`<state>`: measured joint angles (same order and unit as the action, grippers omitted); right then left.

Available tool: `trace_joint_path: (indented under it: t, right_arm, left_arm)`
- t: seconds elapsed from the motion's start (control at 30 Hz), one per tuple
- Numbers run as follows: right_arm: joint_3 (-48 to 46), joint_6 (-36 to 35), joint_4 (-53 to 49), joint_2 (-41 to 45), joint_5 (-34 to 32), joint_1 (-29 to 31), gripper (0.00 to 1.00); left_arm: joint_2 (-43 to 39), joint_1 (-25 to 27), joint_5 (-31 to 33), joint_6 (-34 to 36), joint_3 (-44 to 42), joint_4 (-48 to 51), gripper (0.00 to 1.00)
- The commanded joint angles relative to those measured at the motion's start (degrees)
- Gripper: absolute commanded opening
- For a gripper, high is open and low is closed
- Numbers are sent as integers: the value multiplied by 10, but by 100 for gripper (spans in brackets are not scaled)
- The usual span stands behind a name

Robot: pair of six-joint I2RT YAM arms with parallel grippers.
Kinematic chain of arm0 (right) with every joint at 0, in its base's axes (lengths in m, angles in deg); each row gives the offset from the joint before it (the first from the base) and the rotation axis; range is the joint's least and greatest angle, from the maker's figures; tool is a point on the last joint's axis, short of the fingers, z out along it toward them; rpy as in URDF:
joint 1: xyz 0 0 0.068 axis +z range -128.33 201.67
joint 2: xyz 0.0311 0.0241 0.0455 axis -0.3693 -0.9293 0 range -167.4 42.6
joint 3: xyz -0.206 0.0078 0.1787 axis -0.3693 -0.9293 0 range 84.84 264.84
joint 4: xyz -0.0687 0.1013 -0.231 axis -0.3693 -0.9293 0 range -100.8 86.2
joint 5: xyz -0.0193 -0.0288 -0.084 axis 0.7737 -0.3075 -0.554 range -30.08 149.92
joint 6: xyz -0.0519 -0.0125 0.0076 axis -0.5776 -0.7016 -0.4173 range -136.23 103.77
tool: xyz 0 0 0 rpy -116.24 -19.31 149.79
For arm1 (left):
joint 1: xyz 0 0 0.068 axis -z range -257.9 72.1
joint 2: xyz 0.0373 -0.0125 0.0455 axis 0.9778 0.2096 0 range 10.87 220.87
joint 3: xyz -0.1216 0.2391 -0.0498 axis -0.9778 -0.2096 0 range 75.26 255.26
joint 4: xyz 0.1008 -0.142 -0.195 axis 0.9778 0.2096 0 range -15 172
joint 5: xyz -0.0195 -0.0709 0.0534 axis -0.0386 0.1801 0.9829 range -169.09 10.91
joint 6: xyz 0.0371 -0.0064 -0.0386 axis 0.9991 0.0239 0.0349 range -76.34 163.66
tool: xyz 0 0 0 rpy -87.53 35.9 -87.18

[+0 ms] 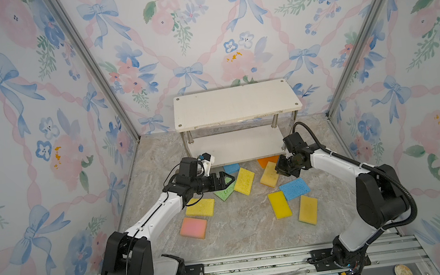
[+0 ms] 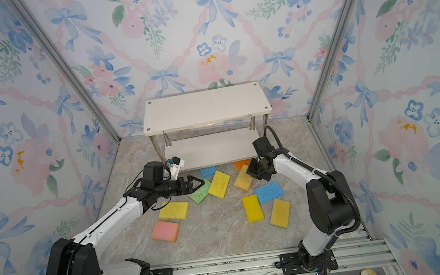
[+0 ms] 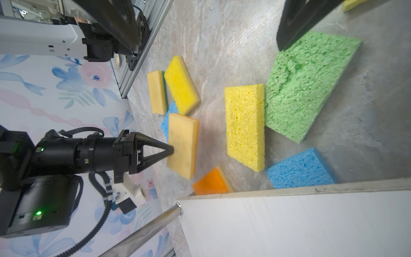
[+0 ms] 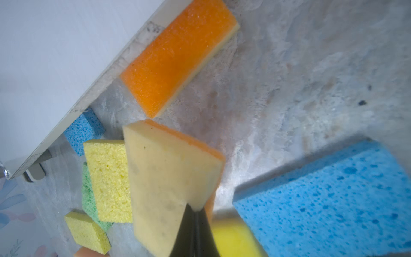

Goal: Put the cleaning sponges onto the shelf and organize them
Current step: 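Grasp the yellow sponge with orange layer with the right gripper, then lift the sponge toward the left gripper while the left gripper approaches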

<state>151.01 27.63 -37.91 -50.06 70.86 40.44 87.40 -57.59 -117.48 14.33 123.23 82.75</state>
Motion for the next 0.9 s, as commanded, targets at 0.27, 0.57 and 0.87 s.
trace_joint_path:
  t: [0.27,0.57,0.87]
  right_arm:
    - [91,-174,-117,60,129,80,0]
    - [143,-185,-87,37,156,166,0]
    - [168,-173,-61,23,144,181,0]
  left_arm:
    - [56,9,-151,-27,55,-29,98]
    - [71,22,-205,-69,66,-49,96]
    - [67,21,-221,-119,58,-79,60]
